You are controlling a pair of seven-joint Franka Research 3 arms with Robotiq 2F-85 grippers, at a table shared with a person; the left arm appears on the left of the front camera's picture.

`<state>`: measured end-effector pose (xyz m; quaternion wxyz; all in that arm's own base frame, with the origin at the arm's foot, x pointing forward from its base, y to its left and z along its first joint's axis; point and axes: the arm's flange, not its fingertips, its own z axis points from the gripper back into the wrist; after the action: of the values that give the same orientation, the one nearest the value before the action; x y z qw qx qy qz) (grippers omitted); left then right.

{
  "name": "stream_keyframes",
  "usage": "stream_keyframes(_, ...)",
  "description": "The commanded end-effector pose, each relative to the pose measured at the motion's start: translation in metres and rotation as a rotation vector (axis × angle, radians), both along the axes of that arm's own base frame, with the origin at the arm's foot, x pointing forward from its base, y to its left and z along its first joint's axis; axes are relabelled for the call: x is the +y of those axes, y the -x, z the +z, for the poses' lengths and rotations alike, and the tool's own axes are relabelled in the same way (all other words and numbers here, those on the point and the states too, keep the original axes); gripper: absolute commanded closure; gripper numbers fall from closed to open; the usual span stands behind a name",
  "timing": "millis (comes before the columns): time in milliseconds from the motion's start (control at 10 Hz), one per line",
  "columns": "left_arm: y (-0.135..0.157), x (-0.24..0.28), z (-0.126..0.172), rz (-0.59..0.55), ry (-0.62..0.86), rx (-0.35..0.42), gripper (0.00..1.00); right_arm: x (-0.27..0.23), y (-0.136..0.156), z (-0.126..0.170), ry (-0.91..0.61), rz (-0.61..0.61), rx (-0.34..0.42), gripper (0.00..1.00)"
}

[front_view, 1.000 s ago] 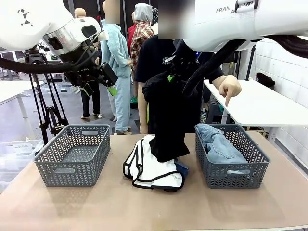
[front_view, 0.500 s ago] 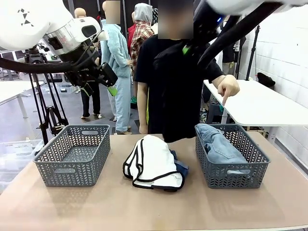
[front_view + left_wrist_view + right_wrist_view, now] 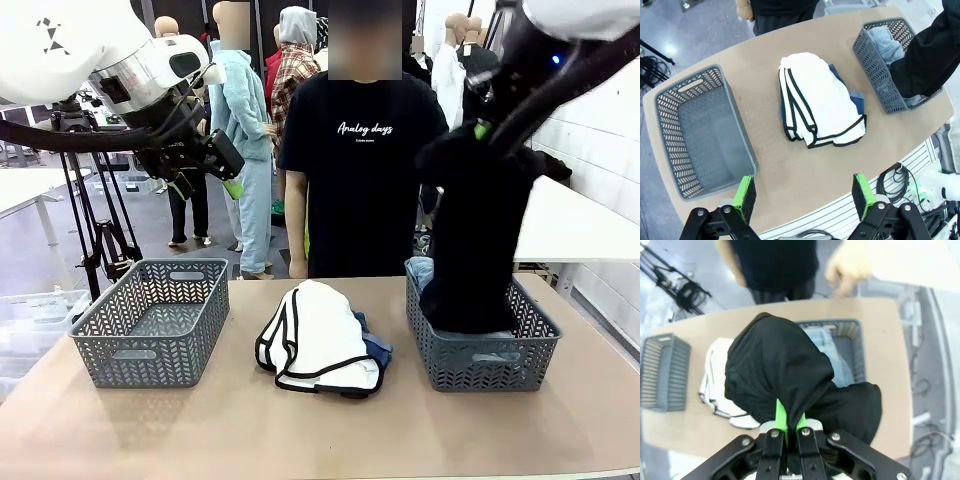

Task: Sort the tops and bottoms.
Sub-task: Sort the clothes according to human instructions.

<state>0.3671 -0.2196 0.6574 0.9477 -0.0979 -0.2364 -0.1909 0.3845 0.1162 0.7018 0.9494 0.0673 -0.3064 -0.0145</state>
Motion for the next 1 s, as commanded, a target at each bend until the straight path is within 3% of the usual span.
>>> stream_keyframes(0,0.001,0.001,-0.001,0.003,-0.003,-0.005,0.00,-0.016,-0.003,-0.026,-0.078,-0.105,-0.003,1.00)
stream_keyframes(100,0.001,0.001,-0.001,0.003,-0.003,-0.005,0.00,-0.025,-0.015,-0.038,-0.100,-0.172,-0.001,1.00)
stream_keyframes(200,0.001,0.001,-0.001,0.003,-0.003,-0.005,0.00,-0.016,-0.005,-0.018,-0.022,-0.051,0.025,1.00)
stream_keyframes(700,0.001,0.001,-0.001,0.003,-0.003,-0.005,0.00,-0.015,-0.005,-0.021,-0.030,-0.070,0.026,1.00)
stream_keyframes(900,0.001,0.001,-0.001,0.003,-0.003,-0.005,0.00,-0.033,-0.078,-0.040,-0.140,-0.080,0.134,1.00)
